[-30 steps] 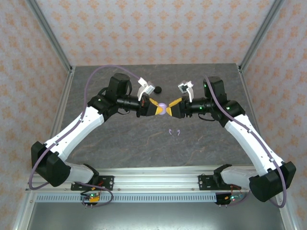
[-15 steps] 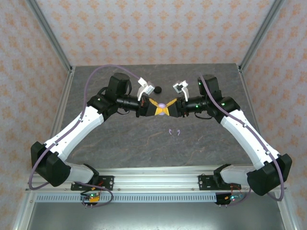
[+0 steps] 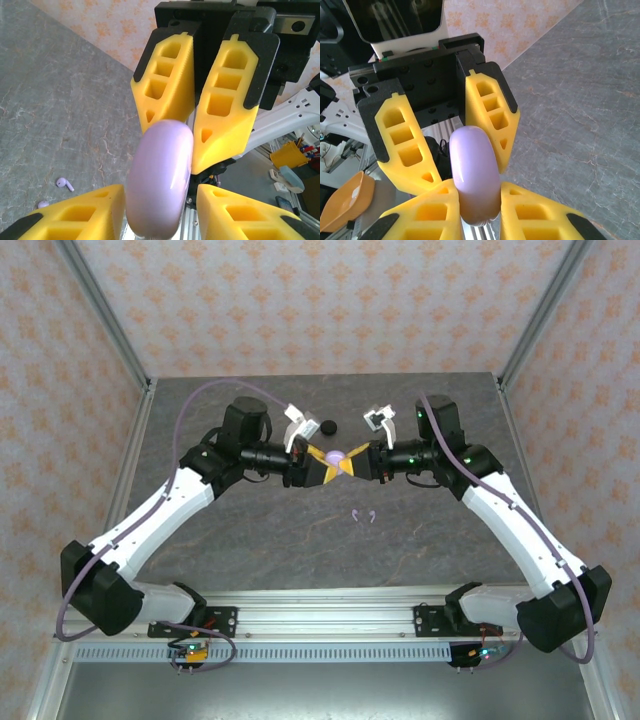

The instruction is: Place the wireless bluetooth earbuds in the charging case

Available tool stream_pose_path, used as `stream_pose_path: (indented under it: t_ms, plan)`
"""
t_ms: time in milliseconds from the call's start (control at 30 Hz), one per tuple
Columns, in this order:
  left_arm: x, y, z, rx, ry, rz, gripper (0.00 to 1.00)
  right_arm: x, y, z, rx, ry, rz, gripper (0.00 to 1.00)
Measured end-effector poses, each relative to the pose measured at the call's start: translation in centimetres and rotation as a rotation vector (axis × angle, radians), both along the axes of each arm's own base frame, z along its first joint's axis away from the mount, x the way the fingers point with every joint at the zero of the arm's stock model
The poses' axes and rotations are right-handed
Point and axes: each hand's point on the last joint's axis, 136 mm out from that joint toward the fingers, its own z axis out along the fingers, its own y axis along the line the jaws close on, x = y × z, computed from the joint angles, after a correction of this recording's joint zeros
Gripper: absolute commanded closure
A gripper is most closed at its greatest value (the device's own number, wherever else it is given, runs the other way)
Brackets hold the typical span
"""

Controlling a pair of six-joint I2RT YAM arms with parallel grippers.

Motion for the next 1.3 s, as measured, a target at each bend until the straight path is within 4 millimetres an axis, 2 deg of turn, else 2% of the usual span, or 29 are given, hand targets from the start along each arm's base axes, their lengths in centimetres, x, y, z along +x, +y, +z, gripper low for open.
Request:
stream_pose_path:
  t_ms: [333, 867, 1200, 1300]
  plan:
    - [0.3, 0.3, 0.1, -0.07, 0.003, 0.066, 0.59, 0.0, 0.0, 0.4, 0.019, 0.0, -0.011, 0.8]
    - [0.1, -0.5, 1.0, -0.112, -0.001, 0.052, 0.64, 0.0, -0.1, 1.0, 0.034, -0.008, -0.017, 0.8]
    - [0.1, -0.9, 0.8, -0.111, 0.005, 0.045, 0.78, 0.1, -0.2, 1.0, 0.034, -0.011, -0.02, 0.79]
    - [0.1, -0.9, 0.8, -0.111, 0.004, 0.045, 0.77, 0.1, -0.2, 1.0, 0.034, -0.012, -0.02, 0.79]
